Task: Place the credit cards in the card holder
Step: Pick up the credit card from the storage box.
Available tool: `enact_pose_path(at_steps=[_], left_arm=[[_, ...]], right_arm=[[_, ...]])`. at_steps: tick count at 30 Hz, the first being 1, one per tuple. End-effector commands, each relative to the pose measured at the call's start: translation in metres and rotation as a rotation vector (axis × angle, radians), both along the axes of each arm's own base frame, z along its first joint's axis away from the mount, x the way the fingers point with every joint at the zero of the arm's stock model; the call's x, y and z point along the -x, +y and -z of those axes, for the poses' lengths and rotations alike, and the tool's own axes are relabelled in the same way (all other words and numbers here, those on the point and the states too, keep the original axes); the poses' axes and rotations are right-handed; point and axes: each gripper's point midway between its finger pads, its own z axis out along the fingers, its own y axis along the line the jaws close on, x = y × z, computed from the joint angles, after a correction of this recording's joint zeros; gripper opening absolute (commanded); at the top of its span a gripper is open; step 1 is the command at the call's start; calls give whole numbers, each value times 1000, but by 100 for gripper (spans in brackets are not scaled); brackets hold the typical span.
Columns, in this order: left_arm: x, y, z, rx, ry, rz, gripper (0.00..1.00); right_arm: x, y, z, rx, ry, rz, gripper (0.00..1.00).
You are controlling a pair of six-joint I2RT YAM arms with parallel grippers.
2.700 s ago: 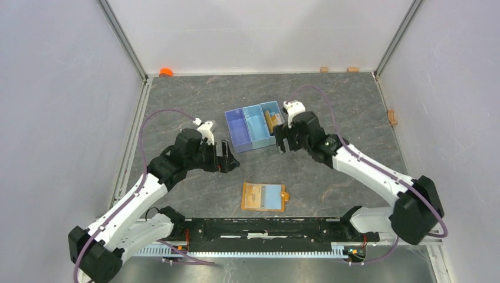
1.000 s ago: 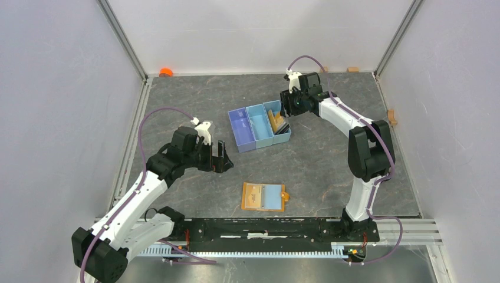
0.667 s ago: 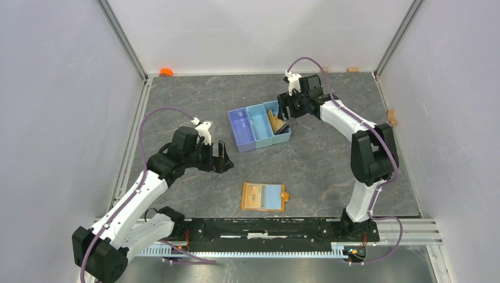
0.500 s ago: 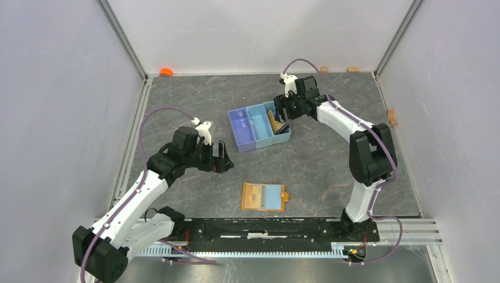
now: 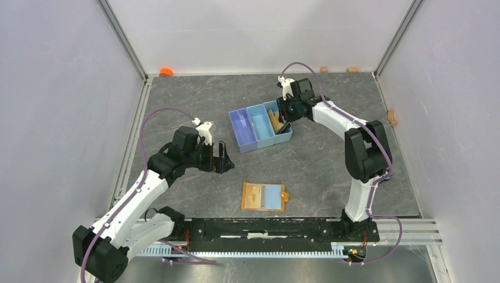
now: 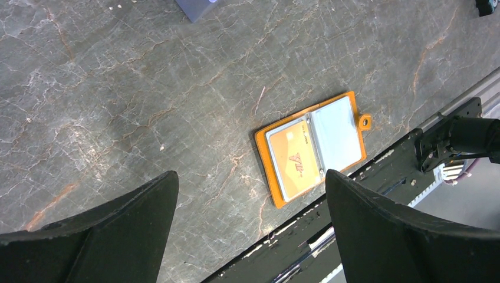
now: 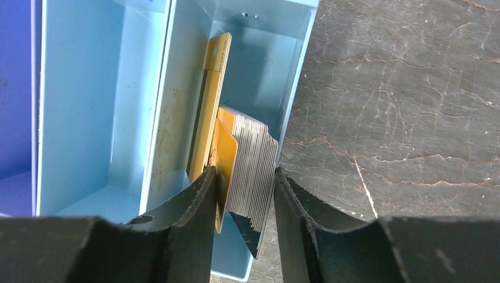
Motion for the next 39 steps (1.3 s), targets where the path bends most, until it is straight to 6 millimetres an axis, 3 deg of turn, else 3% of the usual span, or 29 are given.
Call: enact_pose_path(at_steps=[1, 6, 13, 23, 27, 39], left_arm=[[-3, -2, -4, 8, -32, 32, 100], [-3, -3, -4, 12, -31, 35, 100], [-2, -4, -4, 13, -26, 38, 100], [-2, -4, -4, 16, -24, 41, 100], [-2, -5, -3, 19, -20, 44, 100], [-2, -5, -4, 20, -20, 45, 100]], right_arm=[[-15, -8, -32, 20, -90, 38, 42], [-17, -10, -41, 27, -107, 46, 42], [-19, -14, -42, 52, -112, 56, 52], [-22, -17, -53, 58, -138, 71, 50], [-22, -18, -56, 61, -141, 69, 47], [-21, -15, -65, 41, -154, 55, 26]])
